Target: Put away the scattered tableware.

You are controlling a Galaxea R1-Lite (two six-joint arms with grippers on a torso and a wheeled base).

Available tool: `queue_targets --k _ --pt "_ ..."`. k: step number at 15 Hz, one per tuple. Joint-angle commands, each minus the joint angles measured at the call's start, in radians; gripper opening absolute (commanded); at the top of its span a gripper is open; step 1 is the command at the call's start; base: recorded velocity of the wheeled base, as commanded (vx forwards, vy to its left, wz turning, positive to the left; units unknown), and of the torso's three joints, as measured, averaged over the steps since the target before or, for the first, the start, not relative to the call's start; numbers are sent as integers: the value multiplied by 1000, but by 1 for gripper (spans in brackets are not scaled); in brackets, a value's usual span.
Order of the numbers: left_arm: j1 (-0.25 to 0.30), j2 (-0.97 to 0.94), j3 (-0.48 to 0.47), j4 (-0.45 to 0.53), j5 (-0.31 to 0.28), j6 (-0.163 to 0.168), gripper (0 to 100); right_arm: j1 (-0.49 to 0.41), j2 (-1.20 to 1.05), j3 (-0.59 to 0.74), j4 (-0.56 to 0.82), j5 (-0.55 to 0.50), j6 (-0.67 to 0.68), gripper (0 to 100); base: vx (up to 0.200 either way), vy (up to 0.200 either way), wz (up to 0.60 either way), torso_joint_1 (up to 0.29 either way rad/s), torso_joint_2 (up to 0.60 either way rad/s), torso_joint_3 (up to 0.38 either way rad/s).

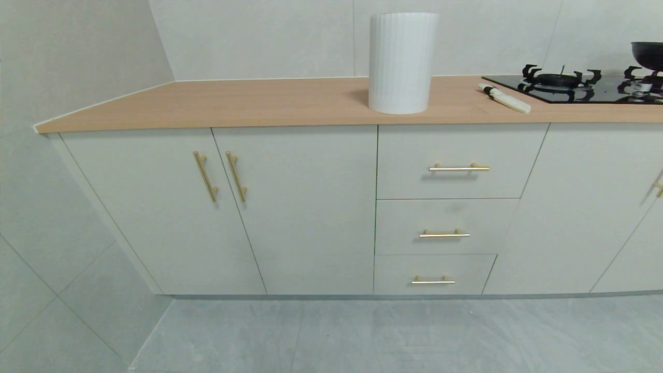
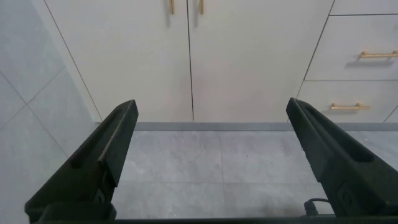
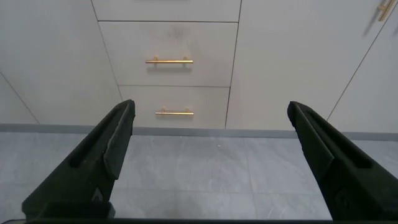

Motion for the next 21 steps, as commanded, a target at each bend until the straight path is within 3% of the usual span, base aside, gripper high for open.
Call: queue_targets --k 1,7,21 --pt "0 2 0 0 0 0 100 0 3 0 2 0 -1 100 0 0 0 0 0 0" --pt "0 2 0 0 0 5 100 2 3 0 2 6 5 100 0 0 0 0 0 0" --pt "0 2 0 0 0 3 100 3 3 0 2 6 11 100 200 0 0 2 2 2"
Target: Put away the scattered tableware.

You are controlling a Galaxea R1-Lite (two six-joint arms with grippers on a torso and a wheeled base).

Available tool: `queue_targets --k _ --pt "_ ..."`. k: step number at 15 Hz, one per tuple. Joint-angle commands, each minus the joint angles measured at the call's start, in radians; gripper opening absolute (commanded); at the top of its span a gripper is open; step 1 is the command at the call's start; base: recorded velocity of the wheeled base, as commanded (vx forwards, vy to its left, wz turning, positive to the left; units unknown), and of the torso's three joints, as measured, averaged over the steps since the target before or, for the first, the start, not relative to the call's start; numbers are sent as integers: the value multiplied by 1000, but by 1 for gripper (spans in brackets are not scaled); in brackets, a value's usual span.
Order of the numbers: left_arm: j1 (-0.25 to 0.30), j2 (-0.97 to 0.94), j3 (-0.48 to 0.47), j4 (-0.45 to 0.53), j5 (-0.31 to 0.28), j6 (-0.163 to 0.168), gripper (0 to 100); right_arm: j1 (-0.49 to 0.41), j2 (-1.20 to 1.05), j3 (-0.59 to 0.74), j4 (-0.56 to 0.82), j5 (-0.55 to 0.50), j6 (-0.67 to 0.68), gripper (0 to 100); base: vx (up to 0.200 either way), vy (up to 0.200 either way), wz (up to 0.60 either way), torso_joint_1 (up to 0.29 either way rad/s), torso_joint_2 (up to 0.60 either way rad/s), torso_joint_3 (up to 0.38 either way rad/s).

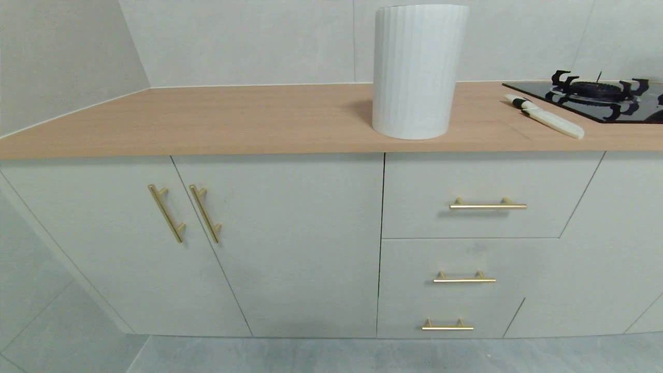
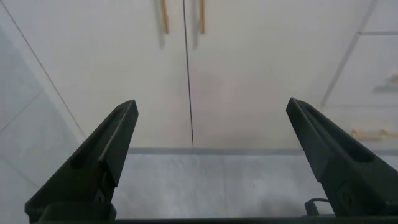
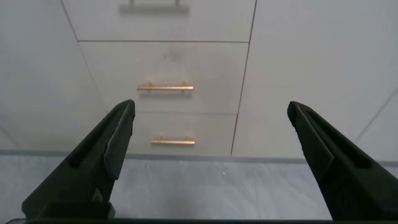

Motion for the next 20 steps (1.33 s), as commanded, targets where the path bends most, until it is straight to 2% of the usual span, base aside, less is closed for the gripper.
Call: queue_targets --k 1,11,20 --pt "0 2 0 0 0 0 100 0 2 -2 -2 0 -1 100 200 0 0 2 7 2" --pt "0 2 0 0 0 0 100 0 2 -2 0 0 -1 100 200 0 0 2 0 1" --pt "0 2 0 0 0 -3 100 0 2 0 0 0 -1 100 0 0 0 0 0 0"
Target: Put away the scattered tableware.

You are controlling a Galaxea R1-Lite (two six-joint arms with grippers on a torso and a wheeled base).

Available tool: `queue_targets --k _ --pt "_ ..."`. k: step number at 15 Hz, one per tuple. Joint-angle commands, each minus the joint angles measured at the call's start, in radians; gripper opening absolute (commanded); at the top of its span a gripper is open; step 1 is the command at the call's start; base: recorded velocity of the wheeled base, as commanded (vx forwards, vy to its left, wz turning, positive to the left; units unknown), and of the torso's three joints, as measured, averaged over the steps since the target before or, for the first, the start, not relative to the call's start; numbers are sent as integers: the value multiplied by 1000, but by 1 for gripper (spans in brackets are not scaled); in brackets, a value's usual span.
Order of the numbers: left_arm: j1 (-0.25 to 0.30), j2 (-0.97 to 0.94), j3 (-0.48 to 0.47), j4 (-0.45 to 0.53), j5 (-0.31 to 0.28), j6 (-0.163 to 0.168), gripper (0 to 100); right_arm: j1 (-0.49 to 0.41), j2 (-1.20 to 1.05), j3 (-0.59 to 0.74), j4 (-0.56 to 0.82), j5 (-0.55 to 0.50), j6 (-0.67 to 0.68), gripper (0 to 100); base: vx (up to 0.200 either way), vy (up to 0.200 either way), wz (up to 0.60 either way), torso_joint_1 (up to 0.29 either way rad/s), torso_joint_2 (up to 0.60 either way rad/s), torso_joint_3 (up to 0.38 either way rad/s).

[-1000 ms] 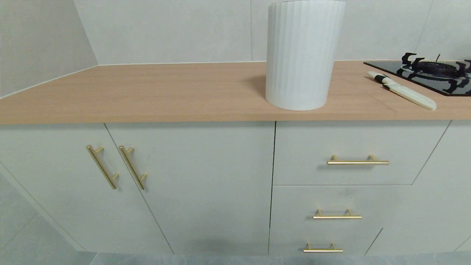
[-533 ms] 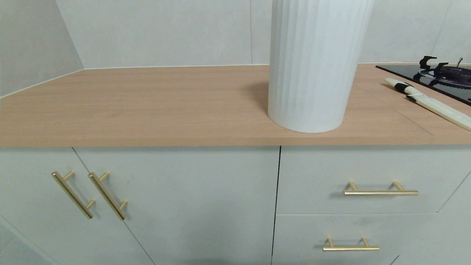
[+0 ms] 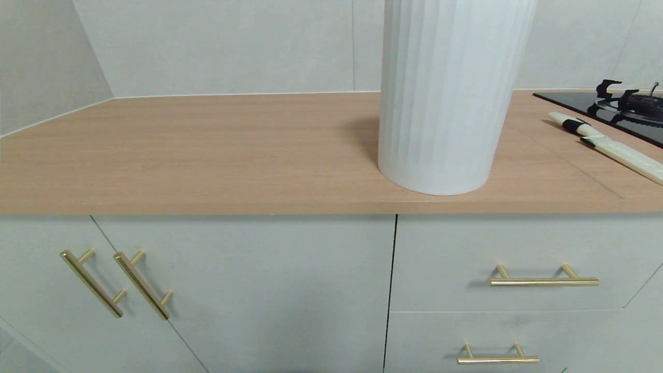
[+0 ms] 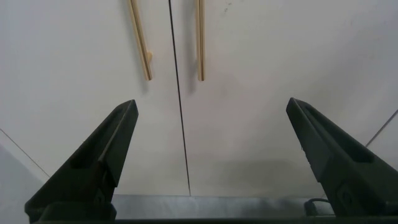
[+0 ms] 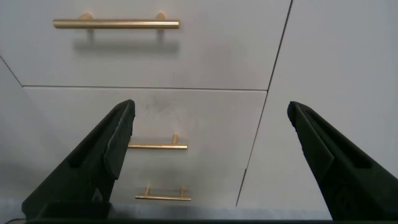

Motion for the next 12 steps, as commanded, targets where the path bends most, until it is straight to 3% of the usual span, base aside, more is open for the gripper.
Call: queue_targets --k 1,4,12 --pt "0 2 0 0 0 0 100 0 1 0 -2 0 -1 100 0 0 0 0 0 0" --pt "0 2 0 0 0 0 100 0 1 0 -2 0 -1 100 0 0 -200 1 2 4" --pt "0 2 0 0 0 0 100 0 1 0 -2 0 -1 100 0 0 0 0 0 0"
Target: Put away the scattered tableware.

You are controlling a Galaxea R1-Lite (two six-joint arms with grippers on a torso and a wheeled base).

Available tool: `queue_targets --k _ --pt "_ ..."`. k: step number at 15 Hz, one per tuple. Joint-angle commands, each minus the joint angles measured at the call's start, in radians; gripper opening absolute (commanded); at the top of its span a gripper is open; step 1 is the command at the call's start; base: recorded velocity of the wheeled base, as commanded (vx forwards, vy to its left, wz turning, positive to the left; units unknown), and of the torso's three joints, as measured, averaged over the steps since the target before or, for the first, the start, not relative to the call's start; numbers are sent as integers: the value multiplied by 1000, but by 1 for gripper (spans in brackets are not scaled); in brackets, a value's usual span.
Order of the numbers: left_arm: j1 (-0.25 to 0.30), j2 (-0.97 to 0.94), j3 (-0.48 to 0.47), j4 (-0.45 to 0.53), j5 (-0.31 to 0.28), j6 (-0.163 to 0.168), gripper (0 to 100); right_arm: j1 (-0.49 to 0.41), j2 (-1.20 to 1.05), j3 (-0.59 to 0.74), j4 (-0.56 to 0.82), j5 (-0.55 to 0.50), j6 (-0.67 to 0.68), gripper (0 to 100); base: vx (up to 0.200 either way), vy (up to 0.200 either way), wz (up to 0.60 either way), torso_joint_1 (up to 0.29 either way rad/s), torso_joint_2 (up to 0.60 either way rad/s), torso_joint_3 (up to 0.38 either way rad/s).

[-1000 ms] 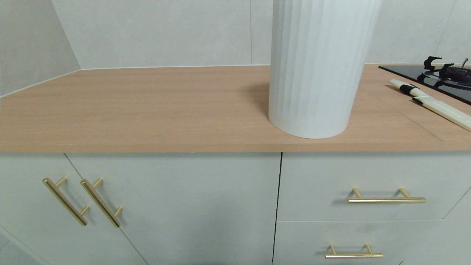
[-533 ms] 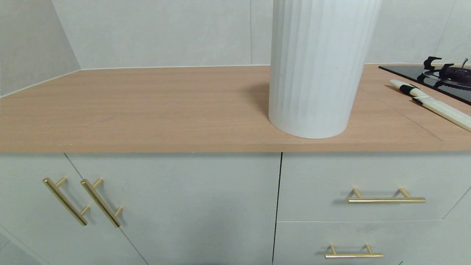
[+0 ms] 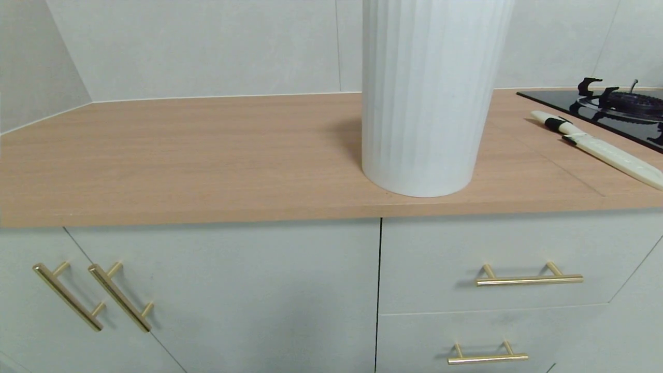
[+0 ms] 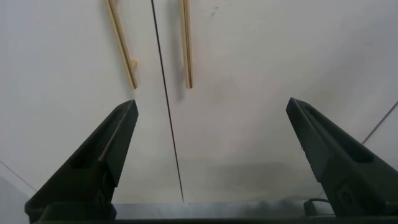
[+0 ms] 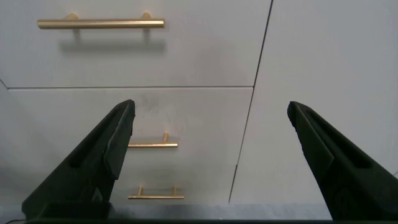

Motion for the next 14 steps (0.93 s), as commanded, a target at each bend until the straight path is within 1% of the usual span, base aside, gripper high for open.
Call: queue_targets --k 1,3,11,14 --pt "0 2 0 0 0 0 100 0 1 0 -1 0 -1 100 0 0 0 0 0 0" --pt "0 2 0 0 0 0 100 0 1 0 0 0 -1 100 0 0 0 0 0 0" --pt "0 2 0 0 0 0 100 -2 1 0 -1 0 -2 100 0 -200 0 4 5 4" --pt "0 0 0 0 0 0 100 -2 1 0 0 0 -2 100 0 0 0 0 0 0"
